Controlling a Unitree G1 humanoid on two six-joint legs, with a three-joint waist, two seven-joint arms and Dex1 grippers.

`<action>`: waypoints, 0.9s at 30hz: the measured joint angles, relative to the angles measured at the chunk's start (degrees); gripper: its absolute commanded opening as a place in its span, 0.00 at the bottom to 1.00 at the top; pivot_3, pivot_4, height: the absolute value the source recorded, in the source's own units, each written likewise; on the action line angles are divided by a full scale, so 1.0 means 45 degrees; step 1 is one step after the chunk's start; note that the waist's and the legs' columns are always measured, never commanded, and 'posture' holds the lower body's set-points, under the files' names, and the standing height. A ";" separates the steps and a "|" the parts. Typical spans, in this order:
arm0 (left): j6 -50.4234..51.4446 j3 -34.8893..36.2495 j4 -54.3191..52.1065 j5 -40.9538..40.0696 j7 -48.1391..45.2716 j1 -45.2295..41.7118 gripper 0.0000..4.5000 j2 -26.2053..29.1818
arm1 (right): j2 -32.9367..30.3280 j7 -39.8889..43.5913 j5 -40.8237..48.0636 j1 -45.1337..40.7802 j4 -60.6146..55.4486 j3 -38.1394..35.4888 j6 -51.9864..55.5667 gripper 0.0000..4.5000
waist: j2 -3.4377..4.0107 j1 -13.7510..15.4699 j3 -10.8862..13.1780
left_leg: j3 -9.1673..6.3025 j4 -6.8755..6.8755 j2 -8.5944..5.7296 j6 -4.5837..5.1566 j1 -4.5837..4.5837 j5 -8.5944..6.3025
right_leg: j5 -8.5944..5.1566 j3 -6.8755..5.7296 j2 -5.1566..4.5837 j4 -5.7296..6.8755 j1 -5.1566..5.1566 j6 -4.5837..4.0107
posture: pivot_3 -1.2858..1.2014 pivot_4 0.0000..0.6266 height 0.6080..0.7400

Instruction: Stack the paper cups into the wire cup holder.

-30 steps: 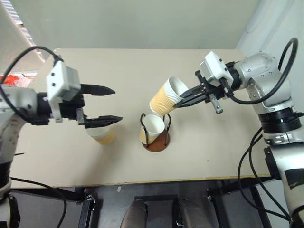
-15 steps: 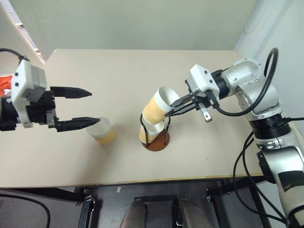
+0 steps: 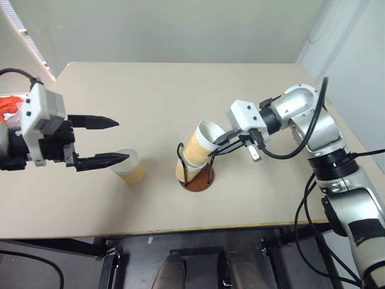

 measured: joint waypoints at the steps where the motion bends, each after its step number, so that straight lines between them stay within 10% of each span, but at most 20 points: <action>1: -0.0015 0.0000 0.0000 0.0002 0.0006 0.0008 1.00 0.0000 | 0.0014 0.0000 -0.0018 0.0000 0.0028 0.0000 -0.0015 0.35 | 0.0000 -0.0001 0.0000 | 0.0000 0.0000 0.0000 0.0000 0.0000 0.0000 | 0.0000 0.0000 0.0000 0.0000 0.0000 0.0000 | 0.52 0.24 1.00; 10: -0.0303 -0.0001 0.0159 0.0289 -0.0313 0.0258 1.00 0.0397 | 0.0114 0.0024 -0.0066 -0.0098 0.0116 -0.0009 0.0068 0.99 | 0.0000 -0.0004 0.0000 | 0.0000 -0.0003 0.0000 -0.0002 -0.0004 -0.0001 | 0.0000 0.0000 0.0001 -0.0002 -0.0005 -0.0001 | 0.52 0.24 1.00; 27: -0.3286 -0.2495 0.1198 0.3641 -0.2042 0.1369 1.00 0.1958 | 0.2322 -0.2298 0.2348 -0.0921 -0.0408 -0.1835 0.2845 0.99 | -0.0010 -0.0003 -0.0014 | -0.0018 -0.0040 0.0013 -0.0008 -0.0039 -0.0002 | -0.0014 -0.0005 0.0020 0.0009 -0.0073 -0.0070 | 0.52 0.24 1.00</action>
